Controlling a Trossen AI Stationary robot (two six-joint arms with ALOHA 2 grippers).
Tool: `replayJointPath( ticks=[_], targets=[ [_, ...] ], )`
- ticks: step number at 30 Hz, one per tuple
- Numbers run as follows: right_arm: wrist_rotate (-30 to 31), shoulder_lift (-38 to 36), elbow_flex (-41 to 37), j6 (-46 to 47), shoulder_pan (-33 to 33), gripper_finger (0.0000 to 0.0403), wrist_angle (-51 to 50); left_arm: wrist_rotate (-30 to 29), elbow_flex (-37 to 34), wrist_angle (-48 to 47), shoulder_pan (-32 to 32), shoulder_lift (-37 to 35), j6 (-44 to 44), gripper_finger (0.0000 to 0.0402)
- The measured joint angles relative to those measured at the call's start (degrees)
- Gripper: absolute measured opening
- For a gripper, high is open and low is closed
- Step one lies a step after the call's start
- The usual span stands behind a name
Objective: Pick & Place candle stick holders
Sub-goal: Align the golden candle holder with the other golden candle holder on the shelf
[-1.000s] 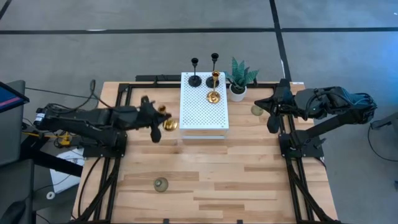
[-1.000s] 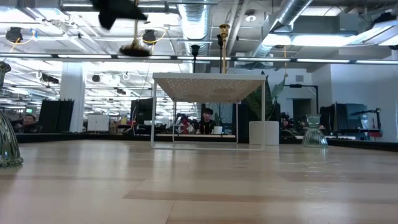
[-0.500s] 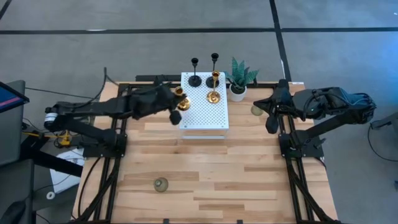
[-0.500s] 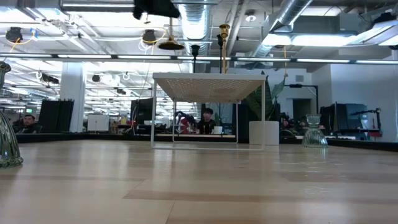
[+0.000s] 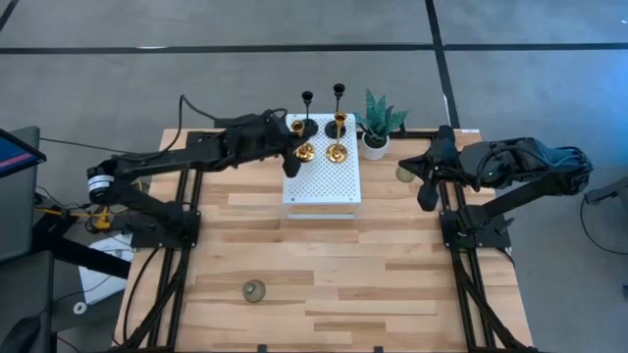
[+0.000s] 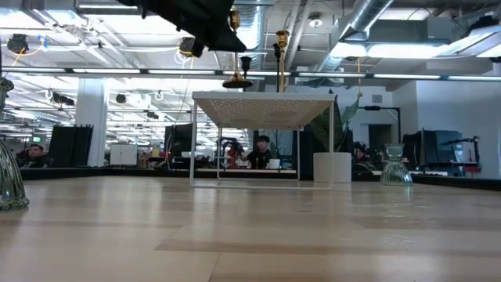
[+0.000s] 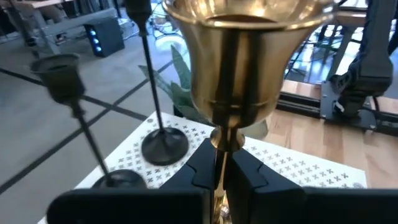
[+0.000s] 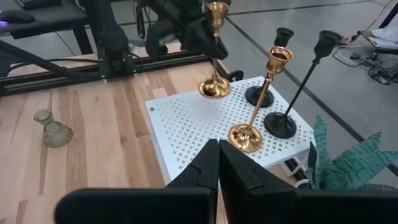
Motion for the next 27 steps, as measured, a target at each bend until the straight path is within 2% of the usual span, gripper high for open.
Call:
replayJointPath(
  ticks=[4, 16, 27],
  targets=[
    [0.0, 0.0, 0.0, 0.0, 0.0, 0.0, 0.0, 2.6, 0.0, 2.8, 1.5, 2.9, -1.0, 0.0013],
    [0.0, 0.0, 0.0, 0.0, 0.0, 0.0, 0.0, 2.4, 0.0, 5.7, 4.8, 7.3, -1.3, 0.0013],
    [0.2, 0.0, 0.0, 0.0, 0.0, 0.0, 0.0, 2.5, 0.0, 8.3, 5.1, 10.0, -1.3, 0.0013]
  ],
)
